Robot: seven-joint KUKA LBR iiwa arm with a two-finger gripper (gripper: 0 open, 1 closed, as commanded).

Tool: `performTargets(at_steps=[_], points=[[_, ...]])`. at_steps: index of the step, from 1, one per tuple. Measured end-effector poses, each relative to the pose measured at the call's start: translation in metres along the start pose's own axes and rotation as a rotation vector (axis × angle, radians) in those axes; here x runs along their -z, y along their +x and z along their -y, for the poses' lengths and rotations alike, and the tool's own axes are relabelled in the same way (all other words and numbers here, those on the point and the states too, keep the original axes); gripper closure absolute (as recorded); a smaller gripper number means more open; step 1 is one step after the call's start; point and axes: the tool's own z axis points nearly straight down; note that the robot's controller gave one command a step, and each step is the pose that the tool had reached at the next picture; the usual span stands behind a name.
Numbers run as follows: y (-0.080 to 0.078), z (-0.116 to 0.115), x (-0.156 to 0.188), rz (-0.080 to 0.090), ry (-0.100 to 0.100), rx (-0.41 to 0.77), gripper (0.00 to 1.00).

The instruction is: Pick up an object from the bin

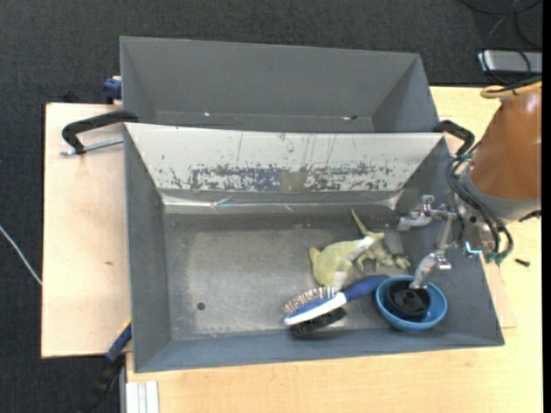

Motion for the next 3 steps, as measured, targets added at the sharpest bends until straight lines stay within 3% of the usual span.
performTargets(at_steps=[1, 2, 3], points=[[0.001, -0.032, -0.058, 0.030, 0.007, 0.215, 0.00], [-0.001, -0.059, -0.068, 0.014, 0.007, 0.671, 0.00], [-0.001, -0.057, -0.067, 0.014, 0.008, 0.669, 1.00]])
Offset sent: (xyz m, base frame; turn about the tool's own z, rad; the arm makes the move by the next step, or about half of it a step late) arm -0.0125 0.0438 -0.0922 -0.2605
